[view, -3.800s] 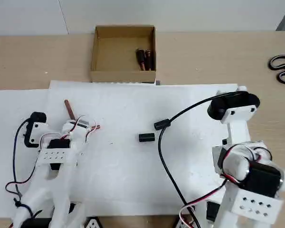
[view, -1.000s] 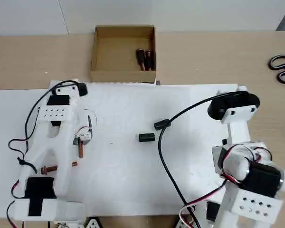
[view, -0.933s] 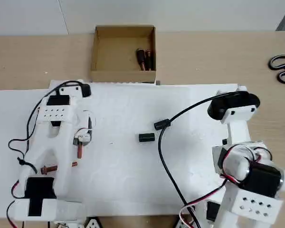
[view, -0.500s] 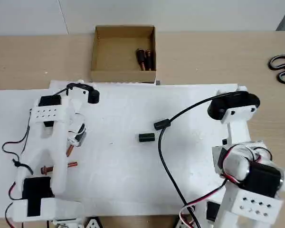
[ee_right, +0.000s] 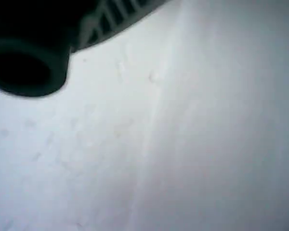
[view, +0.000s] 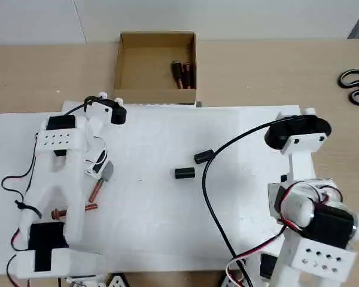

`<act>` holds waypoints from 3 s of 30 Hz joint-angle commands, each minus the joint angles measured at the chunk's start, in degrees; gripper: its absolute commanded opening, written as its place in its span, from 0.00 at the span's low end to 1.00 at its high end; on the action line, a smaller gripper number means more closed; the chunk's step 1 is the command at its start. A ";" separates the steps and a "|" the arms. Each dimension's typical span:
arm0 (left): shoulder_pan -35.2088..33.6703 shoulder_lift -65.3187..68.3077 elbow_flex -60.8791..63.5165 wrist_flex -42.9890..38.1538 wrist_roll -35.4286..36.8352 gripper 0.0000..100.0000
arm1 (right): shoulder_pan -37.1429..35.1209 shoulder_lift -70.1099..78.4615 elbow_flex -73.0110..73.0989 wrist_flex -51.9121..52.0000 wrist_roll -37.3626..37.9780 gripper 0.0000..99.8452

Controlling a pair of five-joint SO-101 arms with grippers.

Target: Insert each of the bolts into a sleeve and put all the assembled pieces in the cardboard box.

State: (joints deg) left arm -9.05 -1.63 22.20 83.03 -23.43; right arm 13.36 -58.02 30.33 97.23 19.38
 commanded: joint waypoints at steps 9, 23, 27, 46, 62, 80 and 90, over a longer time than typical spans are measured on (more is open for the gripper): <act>0.44 2.20 -1.80 -2.20 -0.44 0.11 | 0.04 -0.48 -2.73 -0.22 -0.44 0.00; 5.10 6.42 -2.51 -4.92 -0.26 0.08 | 0.04 -0.48 -2.81 -0.22 -0.53 0.00; 5.01 6.51 -2.33 -5.98 -0.26 0.08 | 0.04 -0.48 -2.81 -0.22 -0.44 0.00; 4.04 16.18 -4.00 -8.00 0.44 0.08 | 0.22 -0.31 -2.81 -0.22 -0.35 0.00; 1.23 16.00 -19.82 5.80 2.29 0.01 | -0.04 -0.48 -2.73 -2.42 -0.79 0.00; 7.21 -6.07 -43.03 17.32 10.46 0.01 | -11.30 -0.22 -8.26 -3.12 -1.93 0.01; 11.52 -25.85 -42.95 17.23 15.65 0.01 | -20.44 -0.66 -12.92 1.71 -11.52 0.00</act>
State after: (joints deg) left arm 2.20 -19.47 -17.80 99.38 -11.12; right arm -5.71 -58.11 19.60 96.79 11.03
